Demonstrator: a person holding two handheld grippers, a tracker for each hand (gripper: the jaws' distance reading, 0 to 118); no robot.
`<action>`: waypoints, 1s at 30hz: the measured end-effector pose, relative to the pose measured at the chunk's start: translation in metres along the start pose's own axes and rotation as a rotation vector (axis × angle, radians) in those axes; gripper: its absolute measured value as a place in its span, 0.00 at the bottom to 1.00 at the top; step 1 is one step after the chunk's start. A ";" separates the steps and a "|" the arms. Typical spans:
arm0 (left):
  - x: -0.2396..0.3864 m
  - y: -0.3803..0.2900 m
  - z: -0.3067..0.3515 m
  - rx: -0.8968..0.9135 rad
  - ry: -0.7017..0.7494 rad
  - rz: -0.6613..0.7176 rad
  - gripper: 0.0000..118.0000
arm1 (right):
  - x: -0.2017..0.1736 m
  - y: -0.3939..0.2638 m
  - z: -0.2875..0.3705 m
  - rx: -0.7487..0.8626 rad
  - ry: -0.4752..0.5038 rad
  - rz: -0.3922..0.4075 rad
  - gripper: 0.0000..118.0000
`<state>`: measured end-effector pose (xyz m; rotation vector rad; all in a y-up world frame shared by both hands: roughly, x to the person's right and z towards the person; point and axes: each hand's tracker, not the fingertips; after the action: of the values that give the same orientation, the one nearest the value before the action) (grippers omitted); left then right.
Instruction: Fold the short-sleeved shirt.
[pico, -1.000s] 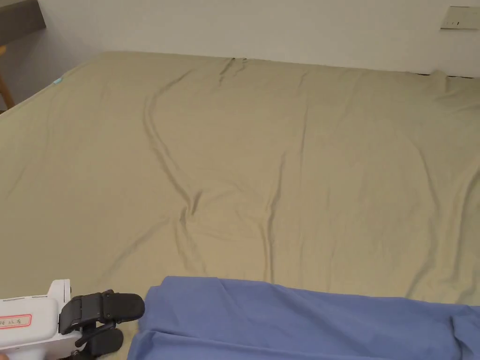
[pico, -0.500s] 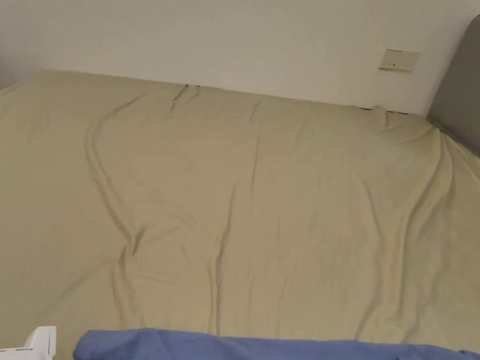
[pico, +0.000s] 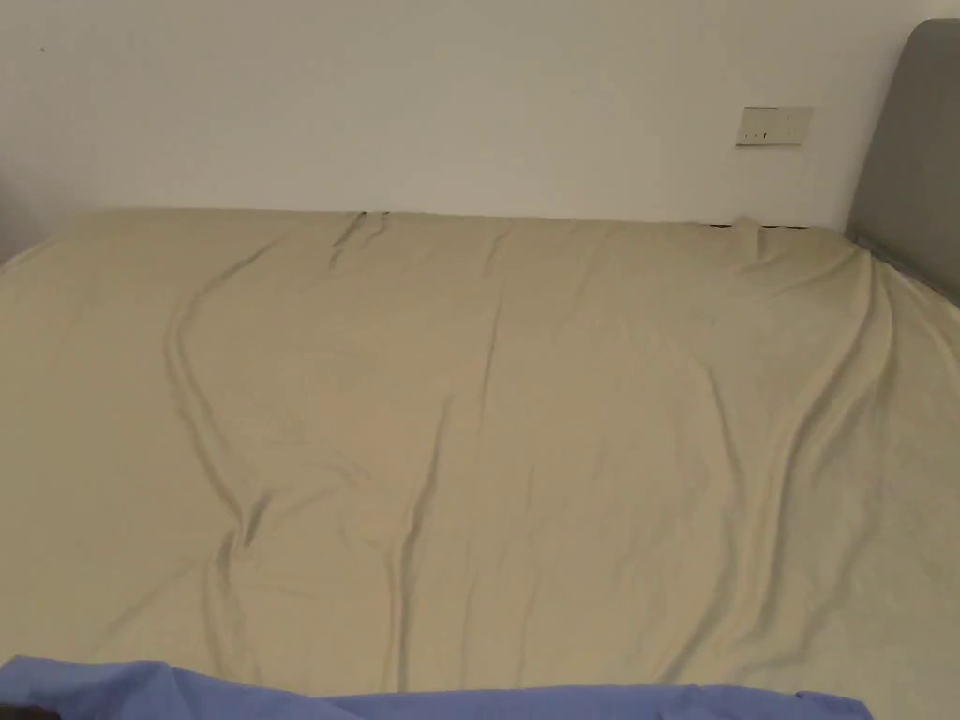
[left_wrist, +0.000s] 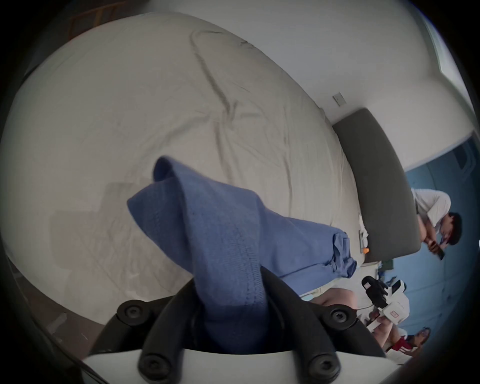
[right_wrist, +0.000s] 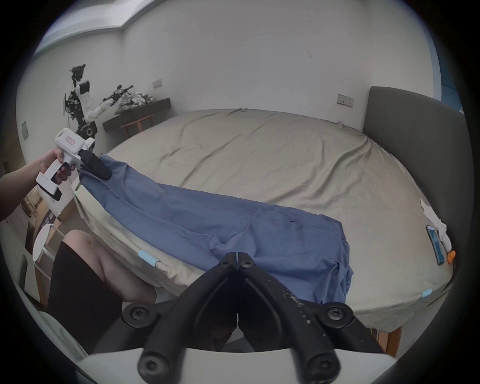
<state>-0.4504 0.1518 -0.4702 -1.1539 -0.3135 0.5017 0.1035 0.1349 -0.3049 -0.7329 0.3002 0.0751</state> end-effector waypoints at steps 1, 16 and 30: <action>0.012 -0.001 -0.003 0.011 0.008 0.008 0.05 | 0.004 -0.005 -0.002 -0.002 0.022 -0.001 0.01; 0.169 -0.015 -0.127 -0.145 0.195 0.002 0.06 | 0.026 -0.029 0.004 0.018 0.171 -0.043 0.01; 0.286 -0.061 -0.106 0.023 0.068 -0.395 0.17 | 0.045 -0.042 0.024 0.010 0.120 -0.071 0.01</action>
<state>-0.1434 0.2005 -0.4592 -1.0507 -0.4635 0.1187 0.1597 0.1181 -0.2743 -0.7392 0.3878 -0.0381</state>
